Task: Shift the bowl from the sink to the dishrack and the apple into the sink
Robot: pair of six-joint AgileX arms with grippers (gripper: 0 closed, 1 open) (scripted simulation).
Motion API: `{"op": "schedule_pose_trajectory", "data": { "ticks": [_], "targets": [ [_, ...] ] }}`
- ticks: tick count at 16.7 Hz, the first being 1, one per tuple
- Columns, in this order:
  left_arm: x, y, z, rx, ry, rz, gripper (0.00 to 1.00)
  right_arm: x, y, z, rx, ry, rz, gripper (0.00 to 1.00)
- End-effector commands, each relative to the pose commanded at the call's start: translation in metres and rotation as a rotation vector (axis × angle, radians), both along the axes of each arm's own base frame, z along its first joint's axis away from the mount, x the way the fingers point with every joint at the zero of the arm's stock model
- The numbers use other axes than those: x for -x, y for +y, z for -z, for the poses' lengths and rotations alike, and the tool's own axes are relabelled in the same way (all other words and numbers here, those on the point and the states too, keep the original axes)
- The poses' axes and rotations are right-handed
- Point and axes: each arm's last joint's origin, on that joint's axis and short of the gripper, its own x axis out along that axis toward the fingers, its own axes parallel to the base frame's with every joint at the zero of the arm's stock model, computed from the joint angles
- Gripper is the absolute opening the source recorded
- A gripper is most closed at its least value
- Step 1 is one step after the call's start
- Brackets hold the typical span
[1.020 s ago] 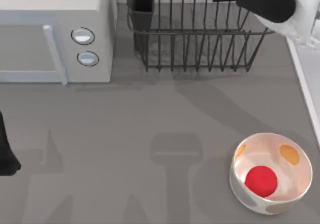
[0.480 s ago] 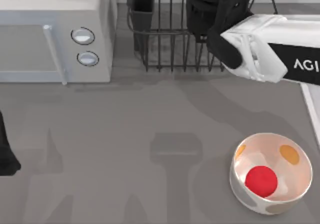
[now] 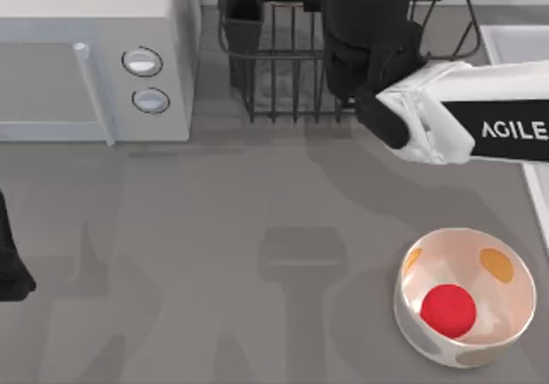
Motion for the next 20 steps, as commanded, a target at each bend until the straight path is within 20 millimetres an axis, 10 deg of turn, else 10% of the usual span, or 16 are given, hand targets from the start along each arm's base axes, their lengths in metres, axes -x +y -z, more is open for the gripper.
{"op": "schedule_pose_trajectory", "data": {
  "ticks": [13, 20],
  "targets": [
    [0.0, 0.0, 0.0, 0.0, 0.0, 0.0, 1.0, 0.0, 0.0, 0.0, 0.0, 0.0, 0.0, 0.98],
    [0.0, 0.0, 0.0, 0.0, 0.0, 0.0, 1.0, 0.0, 0.0, 0.0, 0.0, 0.0, 0.0, 1.0]
  ]
}}
